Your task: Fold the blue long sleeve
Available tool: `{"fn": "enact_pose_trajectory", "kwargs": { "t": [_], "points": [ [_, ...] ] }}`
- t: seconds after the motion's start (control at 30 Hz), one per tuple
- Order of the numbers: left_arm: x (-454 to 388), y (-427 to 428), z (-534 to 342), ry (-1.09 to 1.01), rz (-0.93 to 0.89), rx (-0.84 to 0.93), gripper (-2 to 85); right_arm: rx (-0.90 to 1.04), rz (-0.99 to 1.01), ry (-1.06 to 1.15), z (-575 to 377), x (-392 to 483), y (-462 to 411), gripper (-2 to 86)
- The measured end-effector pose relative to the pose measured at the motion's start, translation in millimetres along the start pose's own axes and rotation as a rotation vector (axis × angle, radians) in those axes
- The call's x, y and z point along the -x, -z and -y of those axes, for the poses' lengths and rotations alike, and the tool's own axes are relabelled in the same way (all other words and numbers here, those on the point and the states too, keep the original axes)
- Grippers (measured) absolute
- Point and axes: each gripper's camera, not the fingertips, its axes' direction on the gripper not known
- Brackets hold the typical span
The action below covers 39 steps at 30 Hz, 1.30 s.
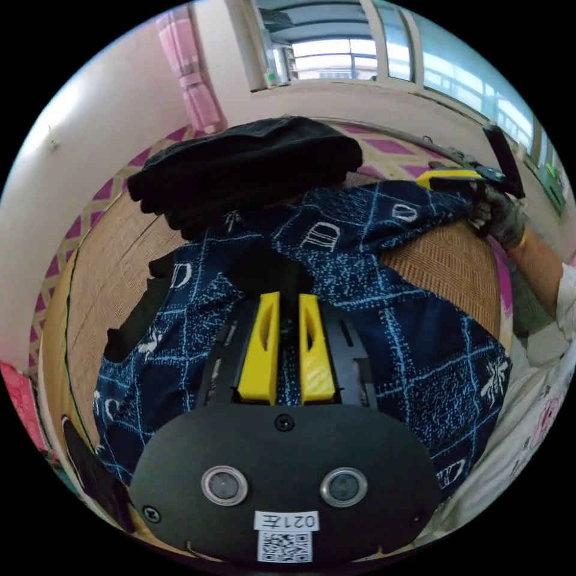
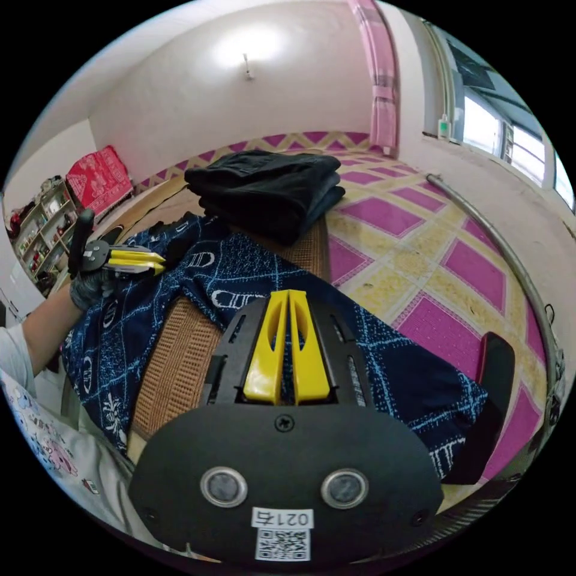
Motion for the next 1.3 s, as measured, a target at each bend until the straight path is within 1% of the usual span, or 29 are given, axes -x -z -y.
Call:
{"fn": "enact_pose_trajectory", "kwargs": {
  "t": [0.03, 0.07, 0.13, 0.17, 0.2, 0.23, 0.3, 0.33, 0.4, 0.43, 0.5, 0.53, 0.6, 0.63, 0.67, 0.7, 0.73, 0.8, 0.83, 0.9, 0.93, 1.0, 1.07, 1.13, 1.23, 1.3],
  "points": [
    [5, 4, 0, 0.023, -0.026, -0.01, 0.8, 0.022, 0.017, -0.013, 0, -3, -2, -0.6],
    [17, 15, -3, 0.087, -0.091, -0.049, 0.1, 0.033, 0.028, -0.022, 0, -6, -3, -0.6],
    [41, 43, -16, 0.196, -0.173, -0.165, -0.5, 0.059, 0.072, -0.054, -3, -15, -2, -0.6],
    [58, 70, -29, 0.261, -0.216, -0.251, -0.7, 0.064, 0.074, -0.068, -4, -17, -2, -0.6],
    [75, 101, -45, 0.311, -0.236, -0.334, -0.8, 0.077, 0.074, -0.095, -5, -21, -3, -0.6],
    [83, 118, -54, 0.332, -0.235, -0.372, -0.9, 0.092, 0.073, -0.113, -5, -24, -3, -0.6],
    [116, 194, -98, 0.393, -0.182, -0.501, -0.9, 0.109, 0.063, -0.134, -7, -27, -3, -0.6],
    [125, 215, -112, 0.41, -0.163, -0.529, -0.9, 0.119, 0.063, -0.139, -7, -28, -3, -0.6],
    [158, 295, -173, 0.49, -0.062, -0.616, -0.9, 0.128, 0.056, -0.152, -9, -30, -2, -0.6],
    [166, 314, -190, 0.514, -0.035, -0.632, -0.9, 0.129, 0.054, -0.16, -10, -31, 0, -0.6],
    [198, 381, -262, 0.638, 0.104, -0.66, -0.9, 0.127, 0.046, -0.179, -13, -34, 3, -0.6],
    [206, 395, -281, 0.678, 0.138, -0.661, -0.9, 0.124, 0.042, -0.191, -14, -36, 6, -0.6],
    [235, 437, -358, 0.847, 0.24, -0.681, -0.9, 0.121, 0.04, -0.213, -16, -40, 9, -0.6],
    [241, 444, -377, 0.894, 0.268, -0.685, -0.9, 0.12, 0.038, -0.233, -18, -44, 10, -0.6],
    [253, 453, -415, 0.991, 0.315, -0.691, -0.9, 0.12, 0.038, -0.244, -19, -46, 11, -0.6],
    [265, 456, -451, 1.089, 0.332, -0.697, -0.9, 0.12, 0.039, -0.264, -20, -49, 13, -0.6],
    [270, 456, -469, 1.142, 0.33, -0.697, -0.9, 0.12, 0.041, -0.284, -22, -53, 14, -0.6],
    [287, 448, -532, 1.339, 0.281, -0.694, -0.9, 0.119, 0.04, -0.311, -24, -58, 16, -0.6],
    [288, 446, -546, 1.387, 0.262, -0.707, -0.9, 0.121, 0.038, -0.322, -25, -60, 17, -0.6],
    [282, 443, -593, 1.54, 0.184, -0.804, -0.9, 0.129, 0.031, -0.332, -26, -61, 18, -0.6],
    [278, 444, -602, 1.564, 0.169, -0.848, -0.9, 0.133, 0.024, -0.332, -26, -61, 18, -0.6],
    [262, 456, -628, 1.606, 0.118, -1.025, -0.9, 0.141, 0.011, -0.328, -26, -60, 19, -0.6],
    [252, 468, -637, 1.642, 0.141, -1.047, -0.9, 0.15, -0.001, -0.324, -26, -58, 18, -0.6],
    [249, 476, -641, 1.67, 0.128, -1.022, -0.8, 0.157, -0.015, -0.318, -26, -57, 18, -0.6],
    [243, 494, -641, 1.688, 0.142, -1.037, -0.5, 0.162, -0.03, -0.311, -27, -55, 19, -0.6],
    [232, 510, -643, 1.725, 0.218, -1.064, -0.4, 0.163, -0.037, -0.307, -28, -54, 19, -0.6]
  ]
}}
